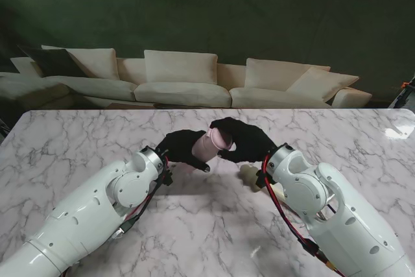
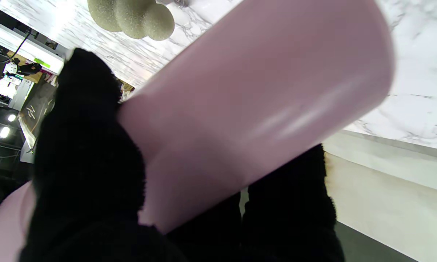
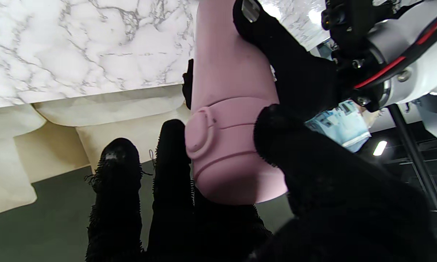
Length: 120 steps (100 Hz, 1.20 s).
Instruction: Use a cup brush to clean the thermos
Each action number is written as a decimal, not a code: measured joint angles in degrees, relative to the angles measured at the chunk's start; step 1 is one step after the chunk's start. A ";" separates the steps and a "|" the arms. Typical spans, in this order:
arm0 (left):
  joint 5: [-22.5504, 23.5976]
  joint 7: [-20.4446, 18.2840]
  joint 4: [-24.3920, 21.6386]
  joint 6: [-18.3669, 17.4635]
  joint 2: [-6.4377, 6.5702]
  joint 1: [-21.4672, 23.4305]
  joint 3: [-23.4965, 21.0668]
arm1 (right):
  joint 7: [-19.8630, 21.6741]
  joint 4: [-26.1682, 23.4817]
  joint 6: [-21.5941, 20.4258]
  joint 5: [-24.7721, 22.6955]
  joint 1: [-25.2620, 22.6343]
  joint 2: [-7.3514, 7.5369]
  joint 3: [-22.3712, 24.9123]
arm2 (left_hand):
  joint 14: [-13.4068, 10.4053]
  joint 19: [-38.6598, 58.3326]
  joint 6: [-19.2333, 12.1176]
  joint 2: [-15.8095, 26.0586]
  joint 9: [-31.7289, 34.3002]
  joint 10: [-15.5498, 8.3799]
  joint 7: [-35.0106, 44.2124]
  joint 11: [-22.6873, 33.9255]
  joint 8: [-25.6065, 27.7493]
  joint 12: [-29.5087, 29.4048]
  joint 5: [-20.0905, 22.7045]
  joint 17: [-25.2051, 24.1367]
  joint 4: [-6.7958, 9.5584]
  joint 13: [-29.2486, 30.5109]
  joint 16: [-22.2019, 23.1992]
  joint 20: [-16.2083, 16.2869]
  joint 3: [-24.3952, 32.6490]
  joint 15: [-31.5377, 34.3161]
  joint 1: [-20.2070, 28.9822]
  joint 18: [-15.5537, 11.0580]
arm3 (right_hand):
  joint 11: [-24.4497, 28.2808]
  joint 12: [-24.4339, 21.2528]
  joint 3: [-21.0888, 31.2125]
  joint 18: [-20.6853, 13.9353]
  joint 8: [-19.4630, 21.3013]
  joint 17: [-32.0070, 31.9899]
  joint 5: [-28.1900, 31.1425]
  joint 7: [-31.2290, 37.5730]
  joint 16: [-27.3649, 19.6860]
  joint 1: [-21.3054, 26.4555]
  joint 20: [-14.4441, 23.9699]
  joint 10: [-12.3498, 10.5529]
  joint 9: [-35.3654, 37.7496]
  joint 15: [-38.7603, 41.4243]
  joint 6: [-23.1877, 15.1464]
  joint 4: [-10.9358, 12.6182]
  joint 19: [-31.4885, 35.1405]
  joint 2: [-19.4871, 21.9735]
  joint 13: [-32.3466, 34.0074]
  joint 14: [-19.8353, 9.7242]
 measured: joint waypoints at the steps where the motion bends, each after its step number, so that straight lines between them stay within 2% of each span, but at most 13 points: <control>1: -0.01 0.00 0.00 0.01 0.00 -0.01 0.00 | -0.10 0.13 -0.30 0.04 0.03 0.00 0.00 | 0.00 0.00 0.00 0.00 0.00 0.00 0.00 0.00 0.00 0.00 0.00 0.00 0.00 0.00 0.00 0.00 0.00 0.00 0.00 0.00 | -0.28 -0.04 0.51 0.09 0.32 -0.61 0.00 -0.05 -0.66 0.53 0.00 0.00 -0.01 -0.77 0.00 -0.16 -0.84 -0.47 -0.04 0.04; 17: -0.03 -0.21 -0.03 0.27 0.01 -0.05 -0.01 | -1.27 2.01 -2.97 1.47 0.79 -0.07 -0.39 | 0.00 0.32 0.00 0.00 0.00 0.00 0.00 0.00 0.00 -0.01 0.00 0.00 0.00 0.00 0.00 0.00 0.00 0.00 0.00 0.00 | -3.83 -1.19 5.34 0.13 1.95 -3.66 0.70 -1.45 -6.03 3.46 -0.04 -3.37 0.41 -10.24 -3.11 -0.87 -7.79 -3.40 -0.97 0.78; 26: -0.06 -0.31 -0.12 0.43 0.04 -0.05 -0.10 | -2.69 3.81 -4.81 3.82 1.36 -0.31 -0.77 | 0.00 0.54 0.00 0.00 0.00 0.00 0.00 -0.01 0.00 -0.03 0.00 0.02 0.00 0.00 0.00 0.00 0.00 0.00 0.00 0.00 | -5.89 -1.48 7.56 0.18 2.39 -6.43 2.08 -1.55 -9.98 4.71 -3.23 -6.07 1.73 -15.84 -6.69 -0.87 -13.82 -5.30 -2.14 0.22; 35: -0.08 -0.42 -0.26 0.48 0.11 -0.04 -0.18 | -0.96 5.12 -5.35 11.65 1.71 -0.45 -0.80 | -0.02 0.61 0.00 0.00 -0.01 0.00 0.00 -0.24 0.00 -0.06 0.00 0.10 0.00 0.00 -0.06 0.00 0.00 -0.09 0.00 -0.01 | -9.09 -2.14 10.43 1.26 2.89 -12.88 3.45 -1.55 -14.63 7.72 -8.21 -9.77 1.38 -22.83 -15.75 -0.63 -21.42 -6.44 -7.52 -1.08; 40: -0.07 -0.65 -0.30 0.49 0.14 0.00 -0.16 | 1.66 5.17 -5.50 13.25 1.90 -0.45 -0.48 | 0.11 0.61 0.00 -0.01 -0.01 0.17 0.00 -0.55 0.00 -0.07 0.03 0.10 0.00 -0.01 -0.50 0.00 0.00 -0.23 0.00 0.03 | -10.21 -2.13 10.48 1.65 4.09 -15.91 9.02 0.37 -15.87 7.73 -10.15 -11.26 -0.19 -25.61 -27.16 -0.57 -24.84 -5.93 -10.66 -1.18; 45: -0.03 -0.86 -0.29 0.55 0.18 0.10 -0.07 | 2.88 5.17 -6.31 11.83 2.18 -0.41 -0.34 | 0.21 0.62 0.00 -0.01 -0.02 0.44 -0.04 -0.55 -0.07 -0.08 0.03 0.10 0.00 -0.01 -0.50 0.03 -0.01 -0.23 0.00 0.06 | -11.27 -3.39 10.38 1.98 3.54 -17.46 11.18 3.22 -16.99 6.77 -11.32 -13.66 -0.60 -27.66 -29.41 -0.40 -27.13 -5.58 -12.61 -1.21; 52: -0.02 -0.91 -0.25 0.64 0.18 0.12 0.06 | 2.56 5.23 -7.81 8.00 2.49 -0.34 -0.42 | 0.21 0.70 0.00 -0.01 -0.02 0.45 -0.08 -0.55 -0.08 -0.09 0.03 0.18 0.00 -0.01 -0.50 0.05 -0.01 -0.23 0.00 0.06 | -12.39 -4.27 8.18 2.34 0.61 -18.83 11.21 4.46 -17.05 2.56 -12.09 -13.74 -0.68 -29.13 -32.27 1.02 -29.31 -2.70 -12.68 -1.22; 58: -0.03 -0.91 -0.24 0.66 0.16 0.10 0.08 | 2.11 5.43 -8.18 7.63 2.57 -0.29 -0.65 | 0.21 1.24 0.01 0.01 -0.02 0.45 -0.26 -0.55 -0.08 -0.09 0.03 0.19 0.00 0.03 -0.50 0.06 -0.01 -0.23 0.00 0.06 | -13.30 -4.79 7.70 2.38 -1.59 -19.34 11.29 6.10 -17.87 0.63 -12.22 -13.74 -1.48 -29.83 -35.59 1.76 -30.44 -0.77 -14.08 -1.22; 69: -0.10 -0.88 -0.24 0.67 0.10 -0.02 0.12 | 1.34 5.82 -8.38 8.40 2.54 -0.29 -0.85 | 0.21 1.57 0.01 0.02 -0.02 0.45 -0.29 -0.55 -0.10 -0.09 0.03 0.19 0.00 0.05 -0.38 0.12 -0.01 -0.15 0.00 0.06 | -14.66 -5.51 5.88 2.42 -5.91 -20.43 10.57 6.80 -18.94 -3.25 -12.86 -13.96 -2.09 -31.50 -36.45 1.77 -32.42 1.04 -15.02 -1.22; 83: -0.24 -0.87 -0.24 0.67 0.06 -0.28 0.36 | 0.38 6.44 -9.75 8.01 2.53 -0.39 -0.85 | 0.21 2.08 0.03 0.03 -0.02 0.45 -0.37 -0.52 -0.11 -0.09 0.03 0.24 0.00 0.06 0.13 0.19 -0.01 0.18 0.00 0.06 | -15.91 -6.19 -0.42 2.49 -7.67 -22.73 10.10 7.88 -20.40 -15.06 -14.23 -14.35 -3.11 -33.43 -36.46 1.76 -35.87 -1.08 -17.58 -1.63; 94: -0.33 -0.84 -0.23 0.66 -0.02 -0.46 0.43 | -1.76 7.23 -11.64 8.00 2.49 -0.64 -0.86 | 0.21 2.64 0.03 0.04 -0.02 0.45 -0.48 -0.34 -0.11 -0.09 0.03 0.26 0.00 0.07 0.29 0.22 -0.01 0.45 0.00 0.06 | -17.11 -6.80 -3.64 2.51 -8.73 -23.30 10.88 9.01 -20.57 -17.88 -14.84 -15.03 -3.13 -33.65 -36.46 1.76 -37.25 -1.34 -17.62 -1.63; 108: -0.34 -0.81 -0.21 0.65 -0.11 -0.56 0.45 | -4.98 7.78 -12.94 7.96 2.31 -1.25 -0.93 | 0.22 3.44 0.03 0.06 -0.02 0.46 -0.78 0.21 -0.12 -0.09 0.03 0.31 0.00 0.17 0.47 0.84 -0.01 1.20 0.00 0.06 | -18.06 -7.43 -7.97 2.45 -10.90 -23.31 4.49 6.38 -20.58 -19.26 -14.86 -14.99 -4.59 -34.01 -36.46 1.71 -37.64 -1.33 -17.69 -1.63; 120: -0.31 -0.70 -0.15 0.64 -0.14 -0.58 0.51 | -8.06 7.80 -13.04 4.66 2.11 -1.77 -0.64 | 0.22 3.49 0.04 0.06 -0.02 0.46 -0.80 0.26 -0.13 -0.09 0.03 0.36 0.00 0.19 0.91 0.87 -0.01 1.24 0.00 0.06 | -18.59 -7.56 -11.41 2.44 -12.37 -23.31 -0.55 4.46 -20.58 -20.65 -14.86 -11.82 -6.85 -34.37 -36.39 1.71 -37.72 -0.75 -18.42 -1.45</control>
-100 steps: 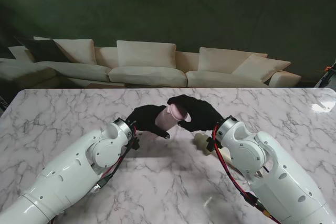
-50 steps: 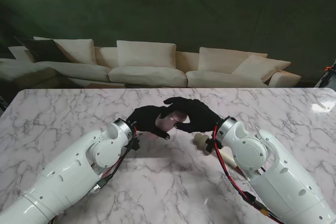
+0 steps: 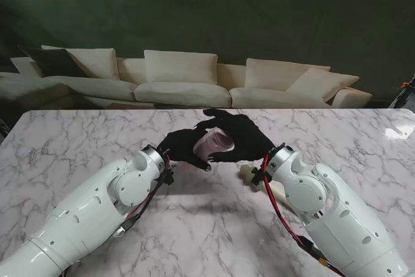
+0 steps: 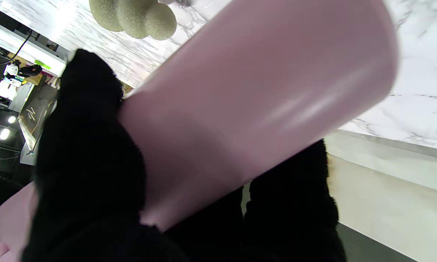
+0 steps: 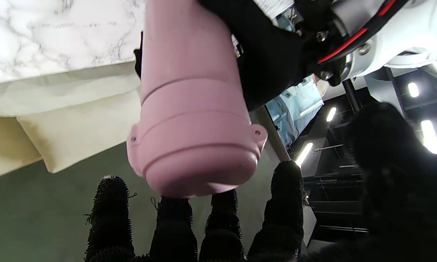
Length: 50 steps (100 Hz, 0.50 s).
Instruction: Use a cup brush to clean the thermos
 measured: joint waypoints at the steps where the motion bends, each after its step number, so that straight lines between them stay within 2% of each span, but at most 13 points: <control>1: 0.01 0.00 0.00 -0.01 0.00 0.00 0.00 | -0.29 0.00 0.01 -0.32 -0.02 -0.04 0.04 | 0.00 0.00 0.00 0.00 0.00 0.00 0.00 0.00 0.00 0.00 0.00 0.02 0.00 0.00 0.00 0.00 0.00 0.01 0.00 0.00 | -0.01 -0.02 -0.06 -0.01 0.00 0.00 -0.49 0.14 0.00 -0.31 0.00 0.48 -0.01 -0.05 0.01 0.00 -0.02 0.19 -0.12 0.05; 4: 0.03 0.01 0.01 -0.03 -0.01 0.00 0.00 | -1.15 -0.01 0.10 -1.24 -0.11 -0.17 0.19 | 0.00 0.00 0.00 0.00 0.00 0.00 0.00 0.01 -0.01 0.00 0.00 0.06 0.00 0.01 0.01 0.00 0.00 0.02 0.00 0.00 | -0.15 -0.06 -0.69 -0.06 -0.12 0.00 -1.98 0.02 0.00 -0.84 0.00 1.90 -0.09 -0.40 0.33 0.00 -0.02 1.09 -0.59 0.25; 8: 0.06 0.02 0.02 -0.06 -0.01 -0.01 0.00 | -2.24 -0.11 0.53 -2.48 -0.30 -0.33 0.47 | 0.00 0.00 0.01 0.01 0.00 0.00 -0.01 0.01 -0.01 0.00 0.00 0.08 0.00 0.01 0.01 0.01 0.00 0.07 0.00 0.00 | -0.60 -0.11 -1.39 -0.12 -0.64 0.00 -4.09 -0.55 0.00 -1.45 0.00 3.88 -0.68 -0.41 3.65 0.00 -0.02 2.44 -0.59 0.40; 12: 0.09 0.03 0.02 -0.11 -0.01 -0.01 0.00 | -2.61 -0.47 1.80 -3.26 -0.59 -0.46 0.87 | 0.00 0.02 0.01 0.01 0.00 0.00 -0.02 0.02 -0.01 0.00 0.00 0.09 0.00 0.01 0.02 0.01 0.00 0.10 0.00 0.00 | -0.63 -0.15 -3.38 -0.34 -1.08 0.11 -6.47 -1.86 0.00 -3.77 0.14 4.75 -0.72 -0.41 6.86 0.04 0.16 5.35 -0.58 0.54; 17: 0.13 0.03 0.02 -0.16 -0.01 -0.01 -0.04 | -2.87 -1.61 5.49 -3.80 -1.16 -0.53 1.25 | 0.00 0.04 0.01 0.01 0.00 0.00 -0.03 0.02 -0.01 0.00 0.00 0.10 -0.01 0.02 0.02 0.02 0.00 0.14 0.00 0.00 | -0.63 -0.35 -6.01 -0.98 -2.04 0.96 -8.18 -4.68 0.00 -5.11 1.02 7.35 -0.74 -0.41 13.29 0.04 1.19 8.65 -0.53 1.60; 19: 0.14 0.03 0.03 -0.18 -0.02 -0.01 -0.07 | -2.91 -2.15 7.16 -3.96 -1.40 -0.54 1.38 | 0.00 0.06 0.01 0.01 0.00 0.00 -0.04 0.02 -0.01 0.00 0.00 0.10 -0.01 0.02 0.03 0.03 0.00 0.18 0.00 0.00 | -0.68 -0.59 -7.15 -1.02 -2.15 1.54 -8.18 -4.92 0.00 -5.99 1.37 7.56 -0.74 -0.41 15.67 0.04 2.27 9.84 -0.49 1.92; 22: 0.16 0.03 0.03 -0.23 -0.02 -0.01 -0.11 | -2.86 -3.00 9.56 -4.47 -1.78 -0.54 1.65 | 0.00 0.07 0.01 0.01 0.00 0.00 -0.08 0.02 -0.01 0.00 0.00 0.11 -0.01 0.02 0.03 0.04 0.00 0.23 0.00 0.00 | -0.72 -0.61 -8.33 -1.61 -2.23 2.84 -8.23 -6.43 0.44 -7.67 2.16 7.58 -0.74 -0.41 16.52 0.05 3.39 11.38 -0.25 2.08; 25: 0.19 0.03 0.03 -0.27 -0.02 -0.01 -0.15 | -2.69 -4.01 11.87 -5.63 -2.24 -0.54 2.01 | 0.00 0.08 0.01 0.01 0.00 0.00 -0.10 0.03 -0.01 0.00 0.00 0.11 -0.02 0.02 0.03 0.05 0.00 0.26 0.00 0.00 | -0.32 -0.11 -10.00 -1.73 -2.23 4.52 -8.23 -7.22 1.20 -8.67 3.29 8.34 -0.75 0.69 19.08 0.09 5.79 12.96 1.45 2.84; 35: 0.30 0.03 0.03 -0.39 -0.01 0.01 -0.29 | -1.70 -6.66 15.06 -11.93 -3.67 -0.38 3.60 | 0.00 0.23 0.01 0.01 0.00 0.00 -0.13 0.07 -0.01 0.00 0.00 0.14 -0.05 0.03 0.03 0.07 0.00 0.38 0.00 0.00 | 6.29 2.32 -12.14 -3.01 -1.81 14.09 -8.12 -7.81 7.42 -13.04 8.62 8.43 -0.63 10.68 21.52 0.12 20.24 16.88 9.46 3.48; 39: 0.37 0.06 0.03 -0.44 -0.01 0.03 -0.35 | -1.24 -7.50 16.30 -13.47 -4.11 -0.19 3.91 | 0.00 0.33 0.01 0.01 0.00 0.00 -0.14 0.08 -0.01 0.00 0.00 0.14 -0.06 0.03 0.03 0.07 0.00 0.40 0.00 0.00 | 8.60 3.28 -12.26 -3.12 -1.21 19.56 -8.07 -7.81 11.12 -15.21 11.18 8.28 1.16 17.25 22.19 0.13 27.25 17.81 15.58 3.47; 42: 0.41 0.09 0.03 -0.52 -0.01 0.03 -0.38 | -0.53 -8.31 17.96 -13.89 -4.48 -0.01 4.06 | 0.00 0.41 0.01 0.01 0.00 0.00 -0.14 0.10 -0.01 0.00 0.00 0.14 -0.06 0.03 0.03 0.07 0.00 0.43 0.00 0.00 | 10.03 3.80 -12.60 -3.13 -1.10 23.48 -8.04 -7.81 13.63 -16.20 12.56 9.16 3.00 22.25 22.36 0.13 32.10 18.42 19.17 3.69; 45: 0.45 0.16 0.03 -0.62 0.00 0.04 -0.40 | 0.66 -9.43 20.32 -13.83 -4.96 0.20 4.22 | 0.00 0.52 0.02 0.01 0.00 0.00 -0.15 0.16 -0.01 0.00 0.00 0.14 -0.06 0.09 0.03 0.07 0.00 0.44 0.00 0.00 | 11.86 4.70 -12.42 -3.14 -0.60 28.35 -7.99 -7.81 15.95 -17.43 13.90 9.93 5.99 27.23 23.18 0.43 36.87 18.95 24.06 5.54; 50: 0.52 0.29 0.04 -0.79 0.00 0.04 -0.41 | 2.86 -11.34 23.85 -13.41 -5.72 0.50 4.47 | 0.00 0.63 0.02 0.01 0.00 0.00 -0.15 0.40 -0.01 0.00 0.00 0.20 -0.07 0.25 0.05 0.07 0.00 0.44 0.00 0.00 | 13.98 5.76 -12.01 -3.08 -0.52 35.84 -7.57 -7.73 18.16 -19.51 14.41 11.28 9.97 33.56 23.77 0.47 43.36 19.52 31.20 6.74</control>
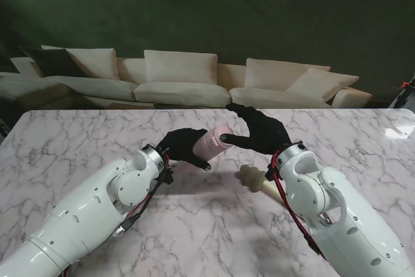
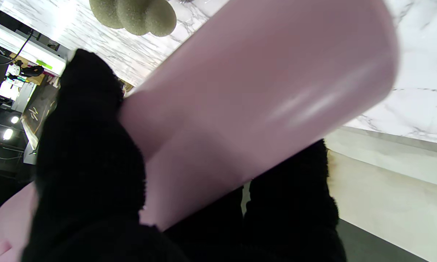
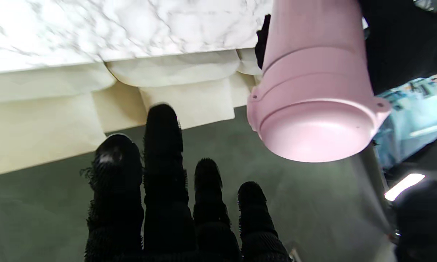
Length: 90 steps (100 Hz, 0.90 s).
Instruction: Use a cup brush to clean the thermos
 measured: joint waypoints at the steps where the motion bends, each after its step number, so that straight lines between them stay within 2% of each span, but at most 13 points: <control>1: 0.01 0.02 0.00 -0.02 0.00 0.00 0.00 | 0.36 -0.30 0.42 0.09 -0.12 0.05 0.05 | 0.00 0.01 0.00 0.00 0.00 0.00 0.00 0.03 0.00 0.00 0.00 0.02 0.00 0.02 0.00 0.00 0.00 0.00 0.00 0.00 | 0.49 0.31 0.59 0.00 0.05 1.31 0.37 0.66 0.40 0.00 0.00 0.05 0.36 0.92 0.12 0.00 1.26 0.00 1.15 0.20; 9: 0.04 0.15 0.07 -0.10 0.00 -0.02 0.00 | 2.43 -2.13 1.90 -0.36 -0.96 0.41 0.28 | 0.00 0.09 0.00 0.00 0.00 0.00 0.00 0.12 0.00 0.00 0.00 0.09 -0.01 0.13 0.00 0.00 0.00 0.01 0.00 0.00 | 3.30 1.61 1.80 -0.65 0.08 10.68 1.87 1.43 1.65 -2.83 -1.90 0.51 3.62 7.08 0.47 0.01 8.48 0.44 9.31 0.91; 19: 0.04 0.32 0.17 -0.10 -0.01 -0.07 0.04 | 4.15 -3.66 2.86 -6.11 -1.65 0.89 0.03 | 0.00 0.11 0.01 0.00 0.00 0.01 -0.02 0.13 0.00 0.00 0.00 0.10 -0.01 0.15 0.00 0.01 0.00 0.00 0.00 0.00 | 5.60 2.71 2.76 -2.35 0.09 18.67 2.46 2.73 1.91 -2.86 -6.78 0.82 5.20 10.87 0.63 0.01 12.99 0.07 15.83 -0.71; 33: 0.03 0.32 0.20 -0.20 -0.01 -0.09 0.08 | 6.53 -4.50 5.51 -6.40 -1.19 1.70 -2.43 | 0.00 0.13 0.01 0.00 0.00 0.00 -0.04 0.13 0.00 0.00 0.00 0.12 -0.01 0.17 0.00 0.03 0.00 0.01 0.00 0.00 | 8.71 4.01 5.16 -4.95 0.09 25.53 4.41 4.21 2.57 -2.82 -10.29 1.29 6.66 13.97 2.94 0.01 14.90 -2.90 21.52 -3.45; 38: 0.02 0.24 0.20 -0.24 -0.01 -0.09 0.09 | 6.65 -4.37 5.89 -5.73 -0.67 1.77 -3.50 | 0.00 0.13 0.01 0.00 0.00 0.01 -0.04 0.14 0.00 0.00 0.00 0.12 -0.01 0.17 0.00 0.03 0.00 0.01 0.00 0.00 | 9.54 4.15 4.58 -5.65 0.09 26.77 3.97 4.32 2.71 -2.34 -11.16 1.07 7.36 15.35 5.88 0.01 15.41 -4.60 22.26 -4.11; 44: 0.01 0.12 0.20 -0.25 0.01 -0.08 0.12 | 6.79 -4.00 6.52 -4.88 0.27 1.78 -4.71 | 0.00 0.13 0.01 0.00 0.00 0.01 -0.04 0.14 0.00 0.00 0.00 0.13 -0.01 0.18 0.00 0.03 0.00 0.01 0.00 0.00 | 10.00 4.63 5.87 -6.36 0.09 26.94 3.54 4.37 2.73 -0.84 -11.87 1.07 7.36 15.98 7.20 0.01 15.90 -6.07 22.29 -4.61; 51: -0.02 0.02 0.18 -0.25 0.04 -0.03 0.15 | 6.83 -3.26 7.18 -3.40 1.74 1.76 -6.24 | 0.00 0.13 0.01 0.00 0.00 0.01 -0.04 0.14 0.00 0.00 0.00 0.17 -0.02 0.18 0.00 0.03 0.00 0.01 0.00 0.00 | 10.23 5.15 5.30 -6.36 0.76 26.90 3.77 6.41 2.73 3.78 -13.09 1.68 6.45 15.28 6.72 0.00 15.90 -7.45 22.26 -4.68; 61: -0.03 -0.06 0.13 -0.29 0.14 0.11 0.15 | 6.21 -2.24 7.18 -0.63 2.82 1.43 -6.89 | 0.00 0.13 0.02 0.00 0.00 0.00 -0.04 0.14 0.00 0.00 0.00 0.25 -0.02 0.18 -0.01 0.03 0.00 0.01 0.00 0.00 | 11.38 5.06 1.82 -6.77 4.68 24.63 4.82 7.27 2.73 14.83 -13.45 1.79 3.27 14.90 0.36 0.23 15.90 -7.40 19.01 -4.88; 69: -0.01 -0.17 0.01 -0.30 0.19 0.25 0.14 | 6.18 -1.86 6.76 0.73 3.05 1.22 -6.92 | 0.00 0.13 0.02 0.00 0.00 0.01 -0.04 0.14 0.00 0.00 0.01 0.28 -0.02 0.18 -0.01 0.03 0.00 0.01 0.00 0.00 | 12.07 4.92 -4.03 -7.02 8.36 21.94 5.55 7.79 3.37 26.04 -13.45 1.57 0.82 15.23 -4.32 2.01 15.90 -7.70 14.87 -5.12; 73: 0.02 -0.24 -0.07 -0.30 0.21 0.35 0.12 | 6.24 -1.74 6.42 1.64 3.11 1.18 -6.91 | 0.00 0.13 0.02 0.00 0.00 0.01 -0.04 0.14 0.00 0.00 0.01 0.34 -0.02 0.18 -0.01 0.03 0.00 0.01 0.00 0.00 | 12.08 4.90 -5.75 -7.03 9.35 18.93 6.13 7.80 3.42 29.60 -13.45 2.20 -0.31 15.10 -5.05 2.23 15.39 -8.01 12.17 -5.11; 79: 0.06 -0.31 -0.13 -0.27 0.23 0.48 0.10 | 6.12 -1.54 5.84 3.04 3.15 1.11 -6.86 | 0.00 0.13 0.04 0.00 0.00 0.03 -0.04 0.14 0.00 0.00 0.01 0.38 -0.02 0.18 -0.01 0.03 0.00 0.01 0.00 0.00 | 11.97 4.66 1.03 -6.64 9.94 14.09 7.49 7.78 3.43 29.93 -11.14 3.34 -1.68 14.06 -5.10 2.19 13.57 -11.20 8.05 -4.95; 86: 0.07 -0.32 -0.19 -0.22 0.24 0.54 0.11 | 5.40 -1.26 4.92 3.32 3.12 0.95 -6.85 | 0.00 0.13 0.12 0.00 0.00 0.08 -0.04 0.14 0.00 0.00 0.01 0.48 -0.02 0.19 -0.01 0.03 0.00 0.01 0.00 0.00 | 10.60 4.01 10.36 -6.23 10.30 9.46 8.91 7.73 3.43 29.96 -9.61 3.44 -2.75 13.01 -6.55 1.29 11.20 -15.35 4.27 -4.91; 90: 0.07 -0.32 -0.26 -0.20 0.25 0.54 0.14 | 4.70 -1.03 3.97 3.31 3.05 0.84 -6.79 | 0.00 0.13 0.18 0.00 0.00 0.08 -0.04 0.14 0.00 0.00 0.01 0.52 -0.03 0.21 -0.01 0.03 0.00 0.01 0.00 0.00 | 10.33 3.86 13.66 -6.07 10.64 7.47 10.04 7.73 3.43 30.08 -9.09 3.45 -3.40 12.31 -7.14 0.84 9.89 -16.49 3.25 -5.08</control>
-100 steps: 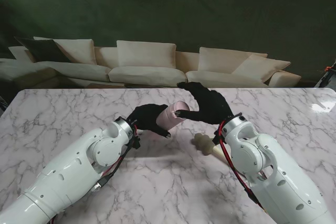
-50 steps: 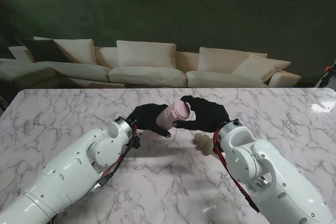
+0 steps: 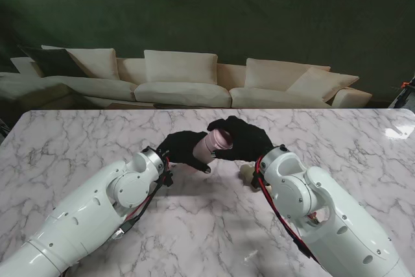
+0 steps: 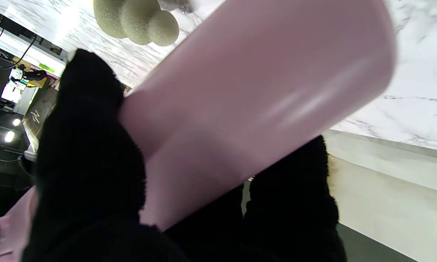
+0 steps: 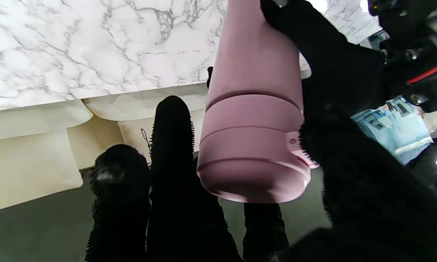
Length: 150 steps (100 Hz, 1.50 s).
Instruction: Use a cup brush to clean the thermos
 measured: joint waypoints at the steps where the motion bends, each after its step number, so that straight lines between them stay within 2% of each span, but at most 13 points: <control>1: 0.00 0.00 -0.02 0.01 0.00 0.00 0.01 | -0.20 0.07 -0.30 0.01 -0.02 -0.03 0.02 | 0.00 0.00 0.03 0.00 0.00 0.00 0.00 0.00 0.00 0.00 0.00 0.02 0.00 0.00 0.00 0.00 0.00 0.00 0.00 0.00 | -0.01 0.00 0.84 0.08 0.06 -0.66 0.20 0.00 0.00 0.28 0.04 0.04 -0.01 -0.26 -0.01 -0.20 -0.37 -0.61 -0.65 -0.06; 12: -0.08 0.02 -0.11 0.12 0.01 -0.04 0.06 | -1.45 1.10 -4.17 2.03 -0.18 -0.28 0.57 | -0.01 0.65 0.35 0.00 0.00 0.02 0.00 0.00 0.01 -0.01 0.00 0.40 0.00 0.06 -0.05 0.00 0.00 0.00 0.00 0.00 | -3.14 -1.29 6.19 0.33 1.24 -9.74 2.16 -0.04 -0.48 5.82 1.44 0.31 -2.25 -5.93 -0.84 -2.20 -8.79 -4.06 -8.74 1.87; 21: -0.16 0.02 -0.18 0.22 0.06 -0.05 0.10 | -1.91 2.20 -7.39 4.15 -0.15 -0.32 1.04 | -0.04 0.85 0.37 0.00 0.00 0.02 0.11 0.00 0.02 -0.08 0.00 0.50 0.00 0.06 -0.07 0.10 0.00 0.00 0.00 -0.05 | -6.19 -2.63 11.52 0.44 2.84 -16.79 4.01 -0.07 -4.79 7.91 2.58 -2.91 -3.65 -13.88 -3.54 -2.48 -16.19 -6.25 -14.40 3.66; 45: -0.20 -0.16 -0.21 0.67 0.10 -0.06 0.13 | -5.26 5.13 -12.21 3.13 0.56 -0.56 0.61 | -0.09 2.33 0.79 0.00 0.00 0.12 0.11 -0.03 0.02 -0.18 0.00 0.96 -0.47 0.22 -0.07 1.34 0.00 0.00 0.00 -0.12 | -10.57 -3.55 15.10 0.41 6.46 -21.71 8.12 -0.07 -11.10 8.98 3.01 -6.80 -1.09 -24.51 -7.71 -2.54 -24.61 -8.23 -16.83 2.94; 61: -0.21 -0.44 -0.25 0.83 0.15 0.02 0.13 | -3.01 6.13 -14.30 7.03 1.20 -0.61 0.74 | -0.11 3.04 0.79 0.00 0.00 0.33 0.11 -0.67 0.02 -0.27 0.00 1.13 -0.92 0.23 -0.10 2.03 0.00 0.00 0.00 -0.42 | -16.17 -5.00 19.59 2.00 8.01 -31.78 15.05 5.23 -18.11 12.49 -2.67 -9.26 -0.95 -33.98 -14.91 -2.56 -34.10 -9.20 -25.10 0.82; 67: -0.21 -0.57 -0.25 0.85 0.18 0.13 0.15 | -1.64 6.26 -15.34 7.05 1.41 -0.53 0.95 | -0.11 3.05 0.80 0.00 0.00 0.42 0.11 -0.76 0.02 -0.69 0.00 1.15 -0.94 0.23 -0.13 2.04 0.00 0.00 0.00 -0.47 | -17.60 -5.64 18.05 3.50 2.32 -34.70 15.08 6.01 -19.24 11.11 -3.54 -10.12 -0.96 -35.39 -15.16 -3.09 -36.61 -8.41 -26.85 -0.06; 73: -0.21 -0.60 -0.26 0.85 0.18 0.18 0.24 | -1.54 6.64 -16.39 7.25 1.53 -0.44 0.99 | -0.11 3.05 0.80 0.00 0.00 0.44 0.11 -0.85 0.02 -0.70 0.01 1.17 -0.95 0.19 -0.13 2.04 0.00 0.00 0.00 -0.50 | -17.59 -5.67 15.07 4.05 -3.22 -36.29 15.14 8.28 -19.31 6.75 -3.84 -16.01 -0.24 -36.73 -15.17 -3.85 -38.05 -4.95 -27.74 -0.47; 75: -0.21 -0.60 -0.27 0.85 0.18 0.18 0.27 | -1.57 6.73 -16.52 7.34 1.53 -0.43 0.98 | -0.11 3.06 0.80 0.00 0.00 0.44 0.11 -0.85 0.02 -0.70 0.01 1.17 -0.95 0.19 -0.13 2.05 0.00 0.00 0.00 -0.50 | -17.59 -5.69 14.21 4.13 -4.53 -36.58 15.14 8.30 -19.31 5.89 -3.84 -16.83 -0.07 -37.02 -15.17 -3.86 -38.34 -4.91 -28.24 -0.55; 86: -0.21 -0.60 -0.38 0.82 0.17 0.16 0.33 | -2.52 7.12 -16.91 7.37 1.46 -0.43 0.81 | -0.11 3.07 0.80 0.00 0.00 0.44 0.11 -0.85 0.02 -0.71 0.01 1.19 -0.96 0.19 -0.13 2.05 0.00 0.00 0.00 -0.51 | -17.64 -6.24 11.23 5.21 -6.45 -37.43 11.30 5.25 -19.32 1.91 -3.84 -18.52 0.21 -38.16 -15.14 -2.11 -39.72 -3.53 -28.68 -0.69; 106: -0.31 -0.51 -0.41 0.77 0.08 -0.12 0.38 | -4.43 7.84 -18.31 8.26 1.06 -0.74 0.97 | -0.11 3.08 0.80 0.00 0.00 0.44 0.11 -0.85 0.01 -0.71 0.01 1.21 -0.96 0.18 -0.12 2.06 0.00 0.00 0.00 -0.51 | -20.39 -7.55 3.95 6.92 -9.37 -39.85 0.97 0.44 -19.85 -6.60 -4.00 -17.82 -1.52 -40.72 -15.13 -2.09 -43.93 -3.55 -30.99 0.81; 130: -0.33 -0.47 -0.57 0.69 -0.09 -0.32 0.37 | -9.03 8.34 -19.90 8.20 0.26 -1.84 1.86 | -0.11 3.10 0.80 0.06 0.00 0.44 -0.24 -0.64 -0.33 -0.71 0.01 1.25 -1.15 0.18 0.31 2.08 0.00 0.20 0.00 -0.52 | -20.77 -7.96 -0.95 7.16 -10.82 -41.43 -3.78 0.04 -20.51 -11.34 -4.44 -10.59 -5.15 -43.38 -14.90 -2.08 -46.99 -1.11 -33.67 0.20; 142: -0.33 -0.47 -0.57 0.60 -0.11 -0.36 0.37 | -10.31 7.77 -20.03 6.92 -0.34 -2.16 3.24 | -0.11 3.11 0.80 0.06 0.00 0.44 -0.24 -0.64 -0.37 -0.71 0.01 1.25 -1.23 0.18 0.31 2.08 0.00 0.21 0.00 -0.52 | -20.16 -7.95 -2.73 7.00 -11.42 -41.44 -5.88 -0.58 -20.52 -12.00 -4.44 -8.59 -6.56 -43.38 -11.26 -2.07 -47.01 -0.10 -33.67 0.20; 150: -0.28 -0.47 -0.57 0.46 -0.11 -0.37 0.34 | -10.74 7.03 -19.97 6.44 -0.83 -2.27 4.60 | -0.11 3.11 0.80 0.06 0.00 0.44 -0.24 -0.63 -0.38 -0.71 0.01 1.25 -1.23 0.18 0.31 2.08 0.00 0.23 0.00 -0.52 | -20.14 -7.95 -4.03 6.93 -11.47 -41.19 -7.20 -1.36 -20.52 -12.00 -4.07 -7.80 -6.58 -43.38 -6.37 -2.06 -46.81 1.21 -33.67 0.20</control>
